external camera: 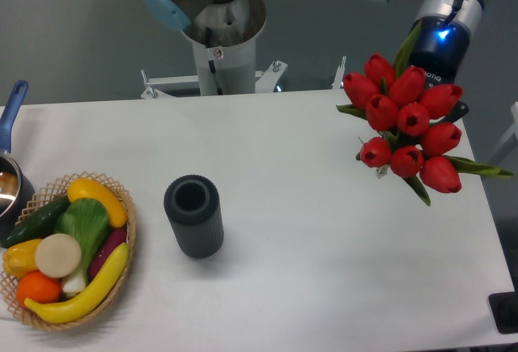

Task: Insert the flowers into the vase
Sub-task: 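Carry the red tulip bunch with the gripper over the dark grey vase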

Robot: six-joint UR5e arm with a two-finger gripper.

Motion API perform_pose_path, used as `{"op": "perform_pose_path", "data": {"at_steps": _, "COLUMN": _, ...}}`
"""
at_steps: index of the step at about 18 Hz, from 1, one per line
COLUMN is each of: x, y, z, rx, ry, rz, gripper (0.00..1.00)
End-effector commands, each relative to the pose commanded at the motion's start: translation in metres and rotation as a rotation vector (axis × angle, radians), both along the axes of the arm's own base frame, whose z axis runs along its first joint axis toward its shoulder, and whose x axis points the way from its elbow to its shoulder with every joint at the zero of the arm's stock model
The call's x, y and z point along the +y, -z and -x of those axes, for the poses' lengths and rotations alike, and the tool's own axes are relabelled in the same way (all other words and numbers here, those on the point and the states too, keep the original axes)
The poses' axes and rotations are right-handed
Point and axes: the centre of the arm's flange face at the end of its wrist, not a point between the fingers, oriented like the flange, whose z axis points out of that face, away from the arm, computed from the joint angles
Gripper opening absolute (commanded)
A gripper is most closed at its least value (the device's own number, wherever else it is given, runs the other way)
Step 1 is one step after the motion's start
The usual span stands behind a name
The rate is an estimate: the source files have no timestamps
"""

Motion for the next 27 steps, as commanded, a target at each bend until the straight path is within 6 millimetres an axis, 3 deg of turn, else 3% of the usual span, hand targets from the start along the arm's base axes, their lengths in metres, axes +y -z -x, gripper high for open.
{"op": "perform_pose_path", "data": {"at_steps": 10, "x": 0.01, "y": 0.008, "z": -0.006, "rx": -0.01, "ry": 0.019, "rz": 0.005, "gripper": 0.27}}
{"op": "perform_pose_path", "data": {"at_steps": 13, "x": 0.03, "y": 0.023, "z": -0.014, "rx": 0.018, "ry": 0.072, "rz": 0.012, "gripper": 0.27}}
{"op": "perform_pose_path", "data": {"at_steps": 19, "x": 0.065, "y": 0.028, "z": -0.021, "rx": 0.043, "ry": 0.134, "rz": 0.004, "gripper": 0.26}}
{"op": "perform_pose_path", "data": {"at_steps": 24, "x": 0.096, "y": 0.028, "z": -0.05, "rx": 0.055, "ry": 0.211, "rz": -0.015, "gripper": 0.26}}
{"op": "perform_pose_path", "data": {"at_steps": 27, "x": 0.099, "y": 0.033, "z": -0.064, "rx": 0.003, "ry": 0.281, "rz": -0.123, "gripper": 0.25}}
